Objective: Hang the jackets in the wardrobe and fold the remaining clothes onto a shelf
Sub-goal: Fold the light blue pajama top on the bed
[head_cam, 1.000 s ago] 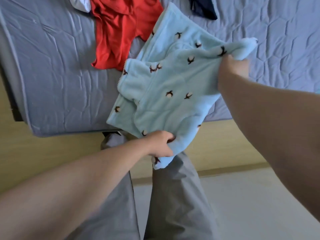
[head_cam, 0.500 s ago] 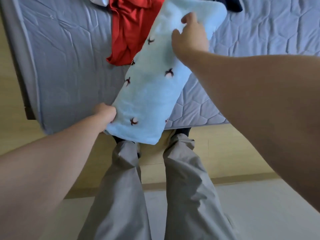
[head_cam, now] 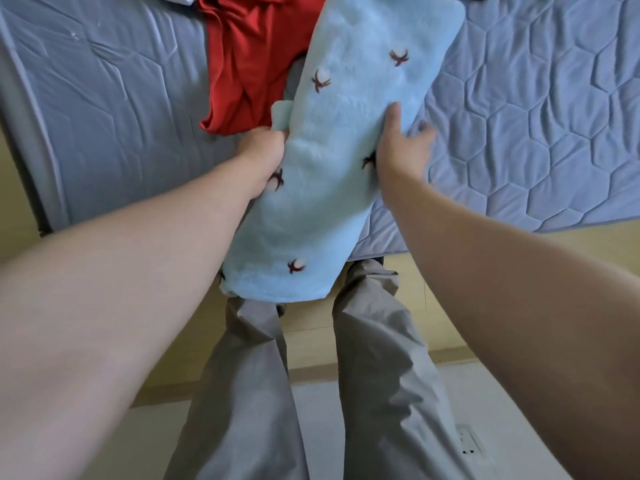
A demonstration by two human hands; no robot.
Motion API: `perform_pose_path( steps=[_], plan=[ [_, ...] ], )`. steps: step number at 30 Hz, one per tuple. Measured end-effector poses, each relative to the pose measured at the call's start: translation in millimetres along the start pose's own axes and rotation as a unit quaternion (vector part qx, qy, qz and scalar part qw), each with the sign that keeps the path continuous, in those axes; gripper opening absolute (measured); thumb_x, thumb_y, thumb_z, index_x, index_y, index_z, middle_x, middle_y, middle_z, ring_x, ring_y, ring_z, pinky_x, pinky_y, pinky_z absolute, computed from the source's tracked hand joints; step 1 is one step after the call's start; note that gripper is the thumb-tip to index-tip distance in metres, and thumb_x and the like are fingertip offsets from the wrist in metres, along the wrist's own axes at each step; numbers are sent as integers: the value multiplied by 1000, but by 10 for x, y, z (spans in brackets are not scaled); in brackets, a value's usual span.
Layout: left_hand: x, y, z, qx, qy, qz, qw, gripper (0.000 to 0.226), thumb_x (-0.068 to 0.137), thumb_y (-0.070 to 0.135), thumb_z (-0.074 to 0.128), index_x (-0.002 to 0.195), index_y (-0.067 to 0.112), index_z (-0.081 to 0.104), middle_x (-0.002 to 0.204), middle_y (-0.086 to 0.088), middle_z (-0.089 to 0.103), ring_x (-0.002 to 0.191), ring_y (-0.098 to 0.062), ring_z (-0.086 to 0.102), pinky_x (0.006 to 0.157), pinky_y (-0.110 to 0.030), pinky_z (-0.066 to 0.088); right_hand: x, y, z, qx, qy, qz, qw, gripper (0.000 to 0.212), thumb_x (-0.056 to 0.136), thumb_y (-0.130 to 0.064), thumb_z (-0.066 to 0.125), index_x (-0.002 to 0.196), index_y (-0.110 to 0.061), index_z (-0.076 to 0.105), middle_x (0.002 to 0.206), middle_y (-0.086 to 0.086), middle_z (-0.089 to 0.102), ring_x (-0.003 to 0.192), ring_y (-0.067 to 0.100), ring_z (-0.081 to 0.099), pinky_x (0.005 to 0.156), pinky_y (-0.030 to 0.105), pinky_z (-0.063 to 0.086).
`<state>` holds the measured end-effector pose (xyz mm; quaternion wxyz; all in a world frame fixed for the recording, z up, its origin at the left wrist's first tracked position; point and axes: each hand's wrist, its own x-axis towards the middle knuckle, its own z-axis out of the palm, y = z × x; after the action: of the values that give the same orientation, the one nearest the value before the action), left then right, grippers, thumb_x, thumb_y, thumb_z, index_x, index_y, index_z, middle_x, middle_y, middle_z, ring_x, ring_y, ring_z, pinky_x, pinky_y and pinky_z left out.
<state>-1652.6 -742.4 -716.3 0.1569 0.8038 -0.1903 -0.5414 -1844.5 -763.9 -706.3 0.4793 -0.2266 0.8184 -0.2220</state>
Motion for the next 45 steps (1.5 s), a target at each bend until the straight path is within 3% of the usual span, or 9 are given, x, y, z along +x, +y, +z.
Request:
perform_pose_path(
  steps=[9,15,19,22,25,30,34,38,45],
  plan=[
    [3,33,155,-58,-97,-112,987,23,102,14,53,86,8,68,65,-4,71,55,-19,69,42,-25,50,-125,-45,306,-19,38,25,999,77,91,-67,50,151,-24,30,149,7,44,132,30,48,110,49,37],
    [211,81,140,140,74,-38,987,37,96,29,56,128,12,62,127,-10,65,118,-29,60,101,-32,49,3,-63,234,56,-52,62,995,73,85,-60,65,145,-28,36,140,1,54,125,24,57,108,46,46],
    [108,-33,10,26,-110,-62,992,35,93,47,60,118,24,70,115,-4,74,97,-18,73,77,-29,57,147,139,-261,134,-250,145,948,57,84,-54,74,131,-27,57,107,-4,74,88,18,73,69,33,59],
    [77,-3,-70,-27,-194,-90,977,78,80,85,51,136,33,60,136,2,65,120,-18,64,106,-41,47,100,334,-398,100,-315,190,924,46,78,-69,72,96,-27,73,85,-7,73,68,15,67,61,27,49],
    [75,31,-85,-46,-293,-55,953,109,58,100,46,149,40,45,149,11,52,139,-14,47,119,-43,31,52,316,-287,99,-274,190,938,65,74,-74,71,121,-29,67,105,-11,77,90,12,75,69,29,59],
    [-131,-41,-45,-11,-285,13,958,104,44,39,102,135,16,56,119,3,74,111,-13,70,88,-30,59,-25,225,53,14,-137,186,973,97,68,-84,63,137,-18,48,117,-4,63,103,23,63,87,34,51],
    [-115,108,-10,-6,-153,17,988,55,61,-14,78,103,21,69,101,-3,77,97,-27,74,77,-39,62,21,270,14,53,-175,178,967,87,69,-80,69,133,-23,55,116,-7,70,100,18,68,88,35,55],
    [15,444,-104,86,-102,45,990,49,48,-10,57,86,17,69,71,1,74,62,-27,68,48,-25,52,66,359,-227,106,-321,206,918,71,59,-63,87,120,-30,69,107,-7,77,95,14,75,84,39,62],
    [124,1125,-147,508,-199,97,833,55,39,-4,57,89,16,62,81,-12,63,63,-29,55,53,-30,43,-184,688,-234,106,-408,243,873,74,72,-47,86,136,-25,58,128,-1,69,115,20,67,101,46,50]
  ],
)
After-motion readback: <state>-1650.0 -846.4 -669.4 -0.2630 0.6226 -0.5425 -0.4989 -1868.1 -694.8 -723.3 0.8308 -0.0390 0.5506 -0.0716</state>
